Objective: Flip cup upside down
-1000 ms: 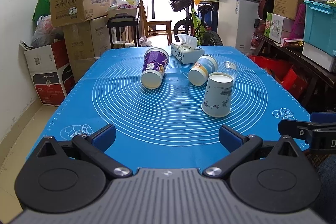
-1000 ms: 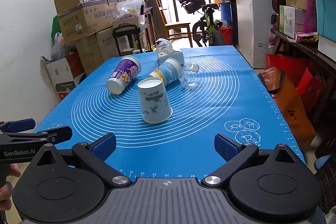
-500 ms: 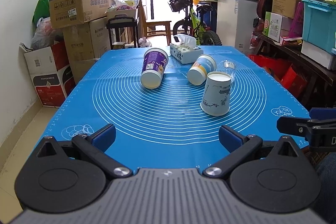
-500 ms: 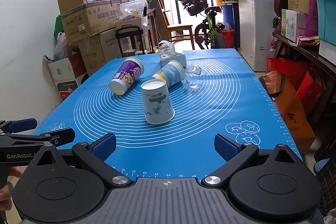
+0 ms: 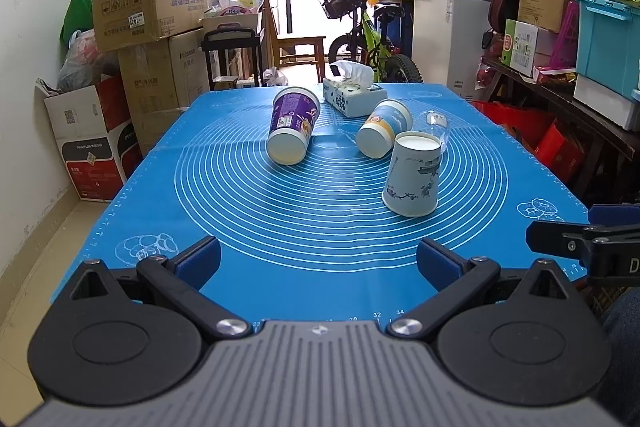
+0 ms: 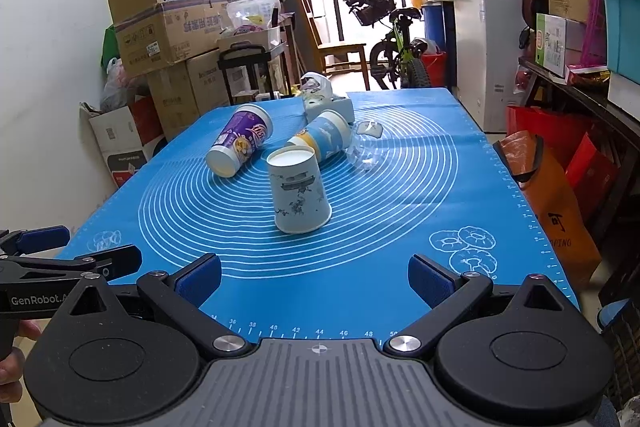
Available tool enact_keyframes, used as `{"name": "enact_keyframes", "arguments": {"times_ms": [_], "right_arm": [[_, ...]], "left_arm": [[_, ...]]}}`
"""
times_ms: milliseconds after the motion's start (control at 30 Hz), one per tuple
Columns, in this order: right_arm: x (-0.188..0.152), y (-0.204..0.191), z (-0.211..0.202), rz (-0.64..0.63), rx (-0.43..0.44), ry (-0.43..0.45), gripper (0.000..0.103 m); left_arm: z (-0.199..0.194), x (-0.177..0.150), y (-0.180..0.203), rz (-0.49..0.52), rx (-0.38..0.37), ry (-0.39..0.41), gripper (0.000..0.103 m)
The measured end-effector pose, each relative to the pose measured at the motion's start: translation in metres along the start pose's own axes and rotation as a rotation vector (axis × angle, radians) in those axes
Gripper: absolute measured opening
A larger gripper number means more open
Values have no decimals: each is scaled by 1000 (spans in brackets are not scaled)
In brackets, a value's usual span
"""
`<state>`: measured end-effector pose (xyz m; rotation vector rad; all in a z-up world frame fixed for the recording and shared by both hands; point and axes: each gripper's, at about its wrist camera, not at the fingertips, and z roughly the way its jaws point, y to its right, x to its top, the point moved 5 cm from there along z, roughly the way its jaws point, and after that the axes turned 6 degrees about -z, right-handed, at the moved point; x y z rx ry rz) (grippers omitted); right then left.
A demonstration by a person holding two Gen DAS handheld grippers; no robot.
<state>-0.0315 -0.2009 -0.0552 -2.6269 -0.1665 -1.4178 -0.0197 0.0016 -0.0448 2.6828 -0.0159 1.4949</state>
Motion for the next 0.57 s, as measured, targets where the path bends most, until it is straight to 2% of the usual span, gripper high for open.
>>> {"name": "enact_keyframes", "arguments": {"times_ms": [567], "right_arm": [[-1,2,10,10,-1,-21,99]], "left_arm": [[10,-1,-4,-1,-1,-26,103]]}}
